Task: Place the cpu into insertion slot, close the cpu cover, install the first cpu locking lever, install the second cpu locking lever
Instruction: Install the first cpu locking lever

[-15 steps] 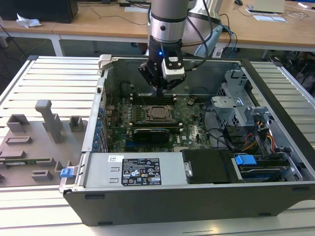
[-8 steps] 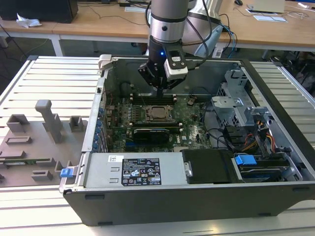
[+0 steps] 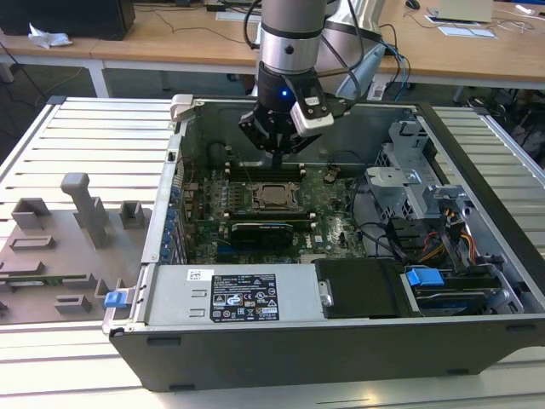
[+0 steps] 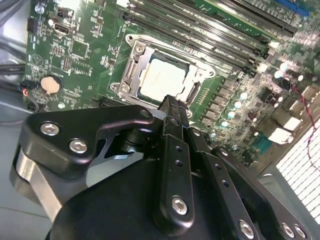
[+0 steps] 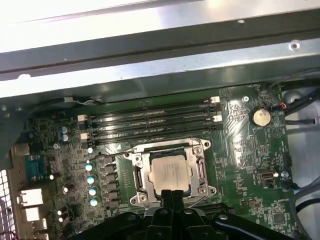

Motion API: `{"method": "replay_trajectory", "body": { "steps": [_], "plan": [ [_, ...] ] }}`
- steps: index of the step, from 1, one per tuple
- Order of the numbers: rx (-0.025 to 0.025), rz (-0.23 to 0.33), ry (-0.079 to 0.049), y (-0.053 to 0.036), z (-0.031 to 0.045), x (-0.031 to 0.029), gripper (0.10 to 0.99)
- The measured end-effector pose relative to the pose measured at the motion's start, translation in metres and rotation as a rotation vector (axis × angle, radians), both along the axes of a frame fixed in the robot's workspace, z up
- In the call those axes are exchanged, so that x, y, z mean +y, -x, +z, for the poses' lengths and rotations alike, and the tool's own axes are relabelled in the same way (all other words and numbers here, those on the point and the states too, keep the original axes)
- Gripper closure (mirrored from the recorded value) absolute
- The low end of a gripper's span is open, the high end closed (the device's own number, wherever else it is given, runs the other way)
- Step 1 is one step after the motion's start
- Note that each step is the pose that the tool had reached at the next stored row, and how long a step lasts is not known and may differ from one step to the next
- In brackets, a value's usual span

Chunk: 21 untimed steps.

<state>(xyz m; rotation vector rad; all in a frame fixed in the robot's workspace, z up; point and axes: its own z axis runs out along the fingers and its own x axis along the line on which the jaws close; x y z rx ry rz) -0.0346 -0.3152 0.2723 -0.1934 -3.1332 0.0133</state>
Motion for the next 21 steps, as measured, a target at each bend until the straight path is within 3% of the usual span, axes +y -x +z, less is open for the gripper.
{"method": "replay_trajectory", "body": {
  "steps": [8,12,18,21],
  "plan": [
    [0.0001,0.098,0.0,0.0,0.0,0.0001,0.98],
    [0.0,0.205,0.0,0.0,-0.0001,0.0001,0.98],
    [0.0,0.209,0.0,0.0004,0.0,0.0001,0.98],
    [-0.0005,0.209,0.0,0.0052,0.0,0.0001,0.98]
  ]
}}
